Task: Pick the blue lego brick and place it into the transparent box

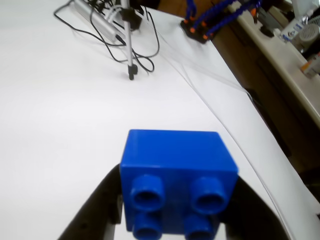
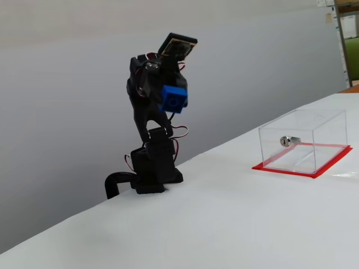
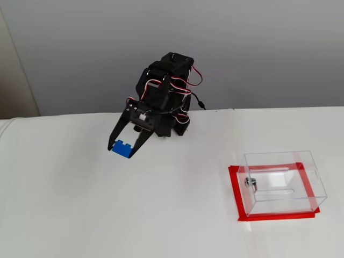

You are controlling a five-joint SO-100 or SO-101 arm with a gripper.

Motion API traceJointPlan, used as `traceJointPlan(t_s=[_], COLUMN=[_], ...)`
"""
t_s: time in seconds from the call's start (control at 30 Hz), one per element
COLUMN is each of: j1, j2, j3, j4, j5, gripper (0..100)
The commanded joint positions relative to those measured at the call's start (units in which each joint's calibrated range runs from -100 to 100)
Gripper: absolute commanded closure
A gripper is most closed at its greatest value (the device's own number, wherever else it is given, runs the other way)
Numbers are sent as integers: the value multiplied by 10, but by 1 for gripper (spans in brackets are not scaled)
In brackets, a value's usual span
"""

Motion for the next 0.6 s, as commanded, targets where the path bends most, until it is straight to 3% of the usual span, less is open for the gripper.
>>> traceJointPlan(t_s=[0.0, 0.3, 0.57], j1=[-84, -394, -594], j2=[-9, -8, 45], j3=[-61, -56, -57], j4=[-2, -2, -3], j5=[-2, -2, -2], gripper=[91, 91, 91])
